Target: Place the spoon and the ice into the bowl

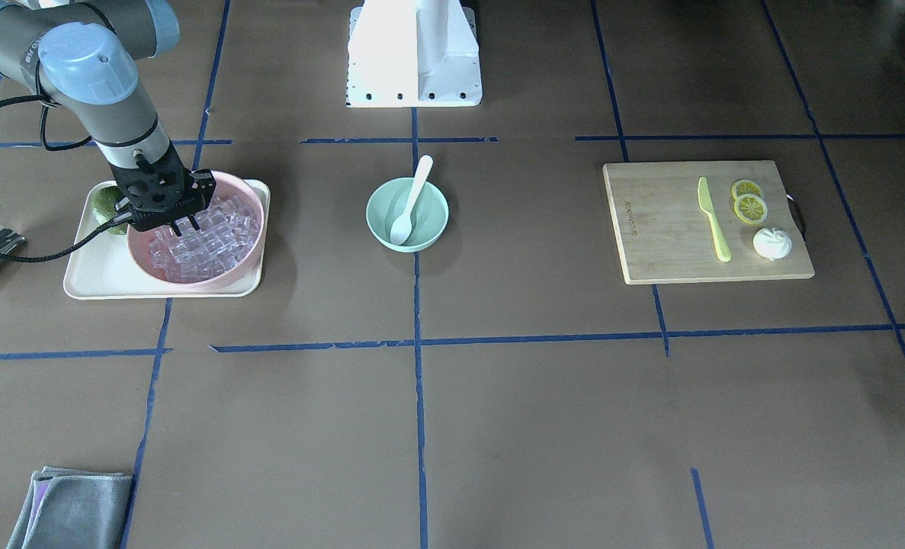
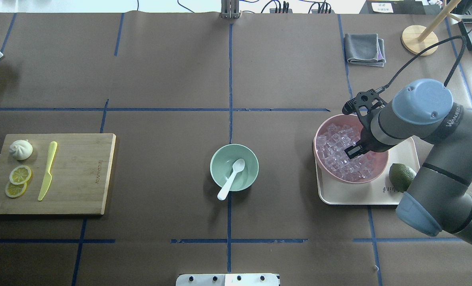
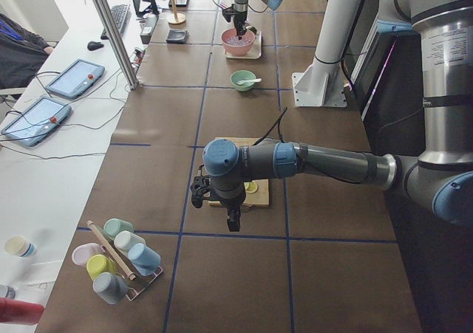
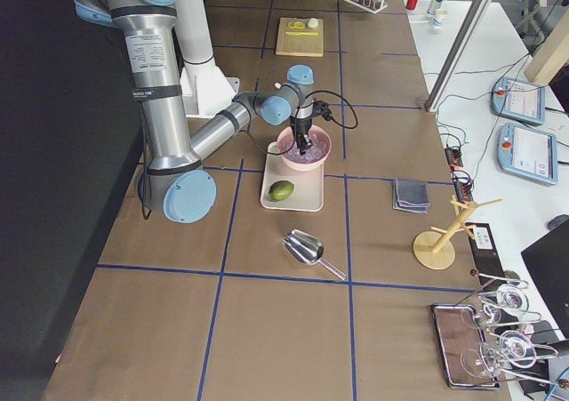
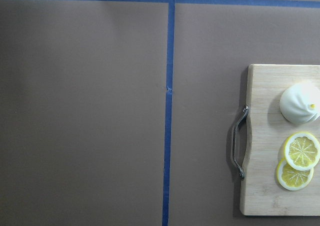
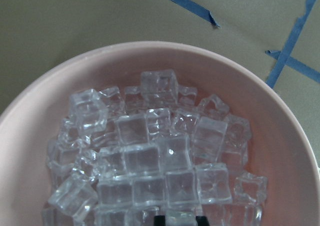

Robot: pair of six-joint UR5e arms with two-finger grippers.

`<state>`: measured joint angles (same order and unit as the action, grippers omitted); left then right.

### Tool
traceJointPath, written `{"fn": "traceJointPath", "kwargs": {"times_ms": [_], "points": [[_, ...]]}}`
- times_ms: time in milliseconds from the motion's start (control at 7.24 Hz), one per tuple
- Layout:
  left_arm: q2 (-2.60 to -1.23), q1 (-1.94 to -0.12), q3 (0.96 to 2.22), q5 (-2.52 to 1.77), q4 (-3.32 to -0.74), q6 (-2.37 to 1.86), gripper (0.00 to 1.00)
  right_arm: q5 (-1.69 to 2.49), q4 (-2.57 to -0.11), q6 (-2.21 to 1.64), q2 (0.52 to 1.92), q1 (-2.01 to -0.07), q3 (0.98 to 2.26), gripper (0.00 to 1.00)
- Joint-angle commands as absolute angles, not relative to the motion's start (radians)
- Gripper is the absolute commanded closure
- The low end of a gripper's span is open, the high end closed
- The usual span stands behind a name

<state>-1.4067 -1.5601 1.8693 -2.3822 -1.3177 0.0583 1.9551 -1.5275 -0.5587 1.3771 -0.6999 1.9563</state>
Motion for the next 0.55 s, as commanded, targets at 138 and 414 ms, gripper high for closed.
{"fn": "traceJointPath", "kwargs": {"times_ms": [138, 414], "points": [[-1.405, -1.560, 1.876, -2.382, -1.318, 0.058, 0.00, 2.009, -1.539, -0.844, 1.287, -0.723, 1.965, 1.00], [-1.405, -1.562, 1.881, -2.384, -1.316, 0.058, 0.00, 1.985, -1.633, -1.186, 1.156, -0.642, 1.967, 1.00]]}}
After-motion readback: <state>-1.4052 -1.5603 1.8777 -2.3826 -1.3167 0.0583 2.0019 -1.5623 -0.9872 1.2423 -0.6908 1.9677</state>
